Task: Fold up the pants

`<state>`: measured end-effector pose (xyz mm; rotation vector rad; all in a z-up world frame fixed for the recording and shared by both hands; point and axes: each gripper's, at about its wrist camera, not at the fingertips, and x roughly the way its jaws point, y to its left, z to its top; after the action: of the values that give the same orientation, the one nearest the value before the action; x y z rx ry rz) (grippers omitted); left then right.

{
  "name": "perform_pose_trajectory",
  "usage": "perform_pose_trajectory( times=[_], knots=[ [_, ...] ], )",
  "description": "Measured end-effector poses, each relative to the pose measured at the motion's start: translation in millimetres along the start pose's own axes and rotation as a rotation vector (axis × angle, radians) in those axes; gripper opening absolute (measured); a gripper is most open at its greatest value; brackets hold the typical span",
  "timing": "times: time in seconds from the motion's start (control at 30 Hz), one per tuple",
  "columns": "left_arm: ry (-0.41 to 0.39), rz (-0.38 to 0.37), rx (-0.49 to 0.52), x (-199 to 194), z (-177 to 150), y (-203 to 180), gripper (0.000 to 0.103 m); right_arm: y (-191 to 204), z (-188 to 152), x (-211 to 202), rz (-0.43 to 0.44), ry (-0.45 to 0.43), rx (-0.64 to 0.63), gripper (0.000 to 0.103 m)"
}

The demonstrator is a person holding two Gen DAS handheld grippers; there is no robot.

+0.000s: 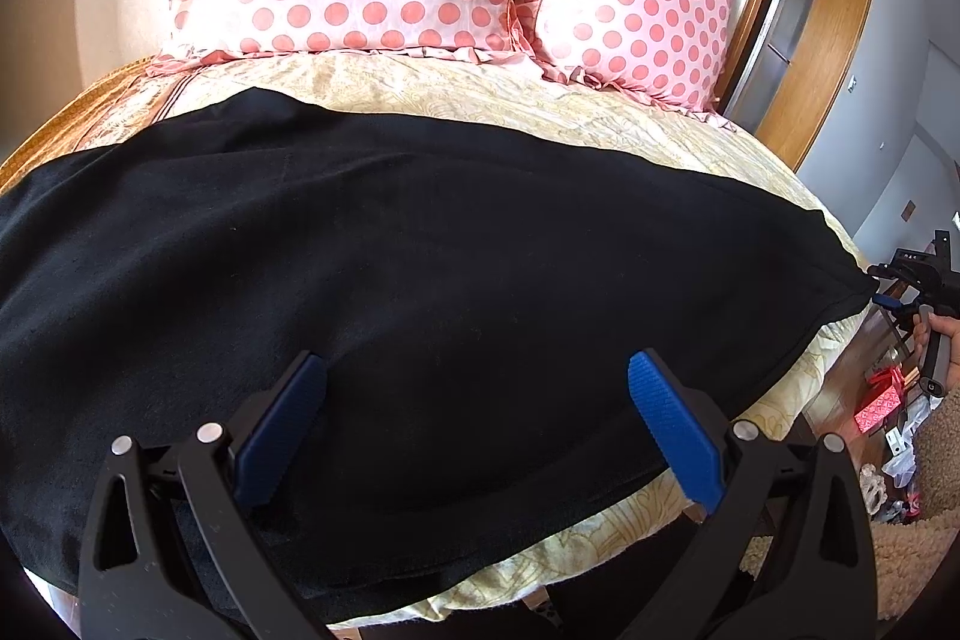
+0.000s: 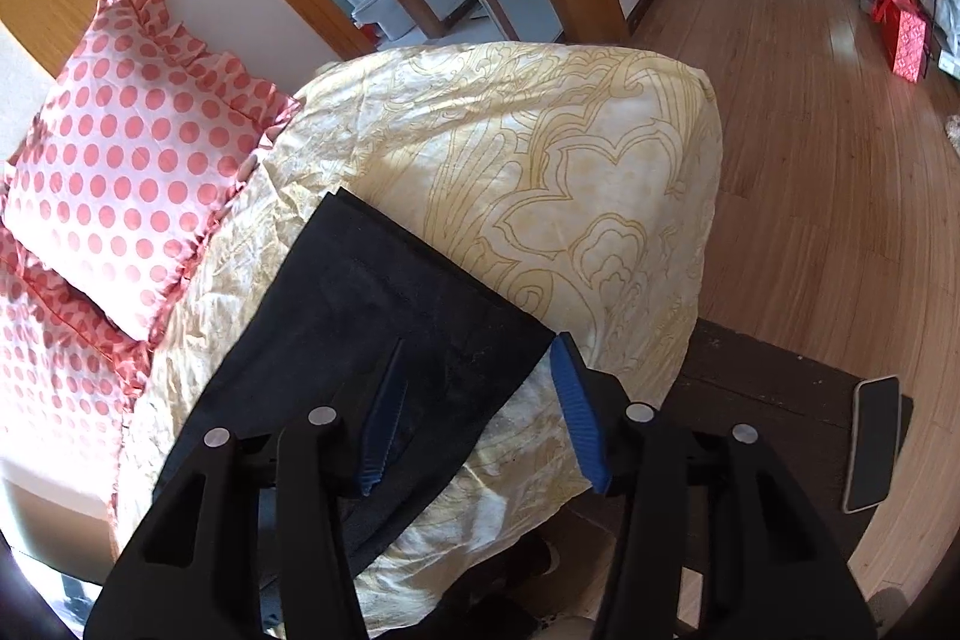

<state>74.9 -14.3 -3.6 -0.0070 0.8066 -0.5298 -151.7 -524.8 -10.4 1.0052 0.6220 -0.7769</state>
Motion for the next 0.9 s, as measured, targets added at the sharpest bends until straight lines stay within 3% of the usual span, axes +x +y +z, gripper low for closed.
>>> perform_pose_trajectory(
  times=[0.17,0.2,0.23,0.27,0.47,0.63,0.9],
  knots=[
    [0.0,0.0,-0.001,0.1,-0.1,-0.4,0.101,0.8,0.1,2.1,0.01,-0.003,0.011,0.038],
    [0.001,0.0,0.0,0.1,0.1,-0.5,0.101,-0.1,0.5,2.5,0.014,-0.001,0.017,0.033],
    [0.001,0.0,0.001,0.3,0.0,-0.7,0.101,-1.0,0.8,2.9,0.02,-0.001,0.023,0.018],
    [0.002,0.0,0.002,0.9,-0.1,-0.6,0.101,-2.4,0.8,3.0,0.038,-0.005,0.033,0.015],
    [0.002,0.0,0.005,1.5,-0.3,-1.0,0.101,18.2,1.2,-10.3,0.172,-0.059,-0.005,0.013],
    [0.002,-0.002,0.005,1.2,-0.2,-0.8,0.101,63.1,-1.2,-20.3,0.343,-0.034,-0.083,0.013],
    [0.001,-0.007,-0.018,1.0,1.6,0.6,0.101,197.7,-46.7,-18.1,0.669,0.162,-0.309,0.013]
  ],
)
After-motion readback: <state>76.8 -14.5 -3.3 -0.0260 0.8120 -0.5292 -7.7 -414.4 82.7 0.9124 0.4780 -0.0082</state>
